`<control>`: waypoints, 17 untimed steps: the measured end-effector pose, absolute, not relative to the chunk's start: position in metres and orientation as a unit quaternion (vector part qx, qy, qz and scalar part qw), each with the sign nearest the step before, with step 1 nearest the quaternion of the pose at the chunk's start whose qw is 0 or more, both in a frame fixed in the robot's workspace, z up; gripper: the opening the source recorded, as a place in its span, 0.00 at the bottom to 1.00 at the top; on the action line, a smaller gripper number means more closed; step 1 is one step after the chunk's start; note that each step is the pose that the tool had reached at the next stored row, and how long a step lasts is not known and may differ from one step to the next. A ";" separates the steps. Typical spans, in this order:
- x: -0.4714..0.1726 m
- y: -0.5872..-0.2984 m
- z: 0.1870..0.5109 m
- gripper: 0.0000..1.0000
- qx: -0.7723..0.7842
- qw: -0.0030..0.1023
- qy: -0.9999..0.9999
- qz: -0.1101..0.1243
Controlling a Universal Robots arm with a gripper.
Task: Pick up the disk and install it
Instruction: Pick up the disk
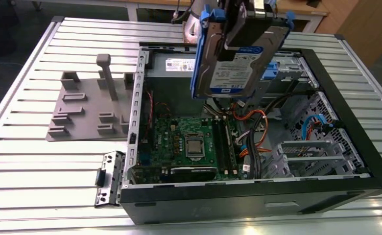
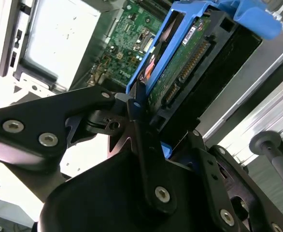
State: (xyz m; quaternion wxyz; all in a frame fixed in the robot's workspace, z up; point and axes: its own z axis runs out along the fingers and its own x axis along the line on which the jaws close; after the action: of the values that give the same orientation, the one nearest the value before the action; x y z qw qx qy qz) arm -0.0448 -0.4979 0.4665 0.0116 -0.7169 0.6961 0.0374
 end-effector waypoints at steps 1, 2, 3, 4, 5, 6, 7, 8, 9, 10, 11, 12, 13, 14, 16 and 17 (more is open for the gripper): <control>-0.043 -0.499 0.466 0.36 -0.717 0.012 0.696 0.037; -0.041 -0.501 0.466 0.36 -0.717 0.012 0.696 0.037; -0.039 -0.502 0.465 0.36 -0.717 0.012 0.696 0.037; -0.038 -0.504 0.465 0.36 -0.717 0.012 0.696 0.037; -0.037 -0.506 0.465 0.36 -0.717 0.012 0.696 0.038; -0.036 -0.508 0.465 0.36 -0.717 0.012 0.696 0.037; -0.035 -0.511 0.465 0.36 -0.717 0.012 0.696 0.037; -0.035 -0.513 0.464 0.36 -0.717 0.012 0.696 0.038; -0.034 -0.515 0.464 0.36 -0.717 0.012 0.696 0.037; -0.034 -0.517 0.464 0.36 -0.717 0.012 0.696 0.037; -0.033 -0.519 0.464 0.36 -0.717 0.012 0.696 0.038; -0.033 -0.522 0.464 0.36 -0.717 0.012 0.696 0.037; -0.032 -0.524 0.464 0.36 -0.717 0.012 0.696 0.037; -0.032 -0.527 0.463 0.36 -0.717 0.012 0.696 0.037; -0.031 -0.532 0.463 0.36 -0.717 0.012 0.696 0.037; -0.031 -0.534 0.463 0.36 -0.717 0.012 0.696 0.037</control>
State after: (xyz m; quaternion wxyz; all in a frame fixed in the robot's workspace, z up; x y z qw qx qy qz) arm -0.0312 -0.5341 0.4628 0.0115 -0.7168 0.6961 0.0375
